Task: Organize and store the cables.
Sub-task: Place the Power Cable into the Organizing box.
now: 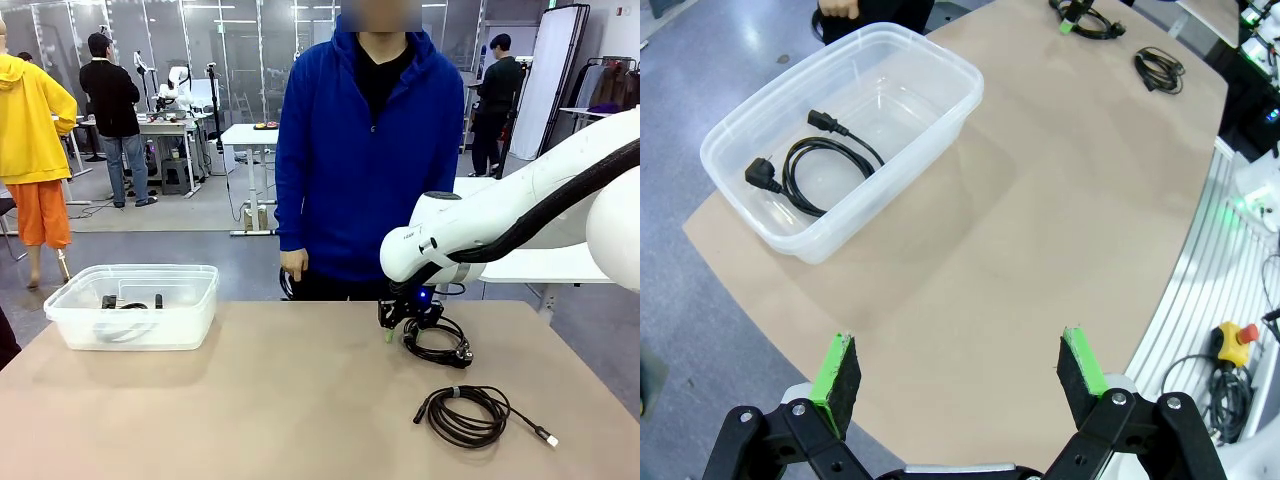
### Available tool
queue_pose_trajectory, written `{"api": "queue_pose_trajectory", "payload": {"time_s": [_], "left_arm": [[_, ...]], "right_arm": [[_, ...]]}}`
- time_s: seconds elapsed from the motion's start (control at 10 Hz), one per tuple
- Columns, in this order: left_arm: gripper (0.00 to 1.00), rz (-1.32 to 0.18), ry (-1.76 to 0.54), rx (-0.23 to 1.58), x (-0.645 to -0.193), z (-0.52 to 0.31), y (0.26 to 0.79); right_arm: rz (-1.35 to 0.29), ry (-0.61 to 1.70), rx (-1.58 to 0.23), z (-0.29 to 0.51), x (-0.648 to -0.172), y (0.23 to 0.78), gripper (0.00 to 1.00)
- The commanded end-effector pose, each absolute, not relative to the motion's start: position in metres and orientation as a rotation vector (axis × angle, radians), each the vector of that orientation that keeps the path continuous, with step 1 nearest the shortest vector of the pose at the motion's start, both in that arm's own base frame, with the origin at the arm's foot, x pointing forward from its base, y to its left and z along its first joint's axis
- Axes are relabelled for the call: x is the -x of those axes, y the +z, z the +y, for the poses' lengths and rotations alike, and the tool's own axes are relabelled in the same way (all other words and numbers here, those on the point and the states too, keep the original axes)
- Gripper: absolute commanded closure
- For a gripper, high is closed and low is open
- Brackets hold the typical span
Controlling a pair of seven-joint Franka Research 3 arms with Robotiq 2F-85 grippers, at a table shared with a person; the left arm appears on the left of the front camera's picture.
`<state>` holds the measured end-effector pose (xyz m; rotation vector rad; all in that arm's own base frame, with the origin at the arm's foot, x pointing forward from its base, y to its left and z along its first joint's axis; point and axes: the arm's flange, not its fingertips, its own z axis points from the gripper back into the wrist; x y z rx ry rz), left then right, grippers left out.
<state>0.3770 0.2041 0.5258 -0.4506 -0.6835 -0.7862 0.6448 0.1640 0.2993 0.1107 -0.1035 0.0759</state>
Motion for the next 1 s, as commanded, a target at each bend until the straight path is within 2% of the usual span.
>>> {"api": "queue_pose_trajectory", "payload": {"time_s": [0.0, 0.2, 0.3, 0.5, 0.9], "left_arm": [[0.0, -0.687, -0.789, 0.44, -0.375, 0.203, 0.527], [0.0, -0.687, -0.789, 0.44, -0.375, 0.203, 0.527], [0.0, -0.687, -0.789, 0.44, -0.375, 0.203, 0.527], [0.0, -0.687, -0.789, 0.44, -0.375, 0.203, 0.527], [0.0, -0.687, -0.789, 0.44, -0.375, 0.203, 0.527]], "right_arm": [[-0.09, 0.051, -0.08, 0.17, -0.648, 0.298, 1.0], [-0.08, 0.036, -0.057, 0.172, -0.646, 0.298, 0.96], [-0.076, 0.03, -0.036, 0.172, -0.645, 0.298, 1.0], [-0.09, 0.033, -0.025, 0.174, -0.643, 0.301, 1.0], [-0.104, 0.018, -0.025, 0.177, -0.627, 0.362, 1.0]]}}
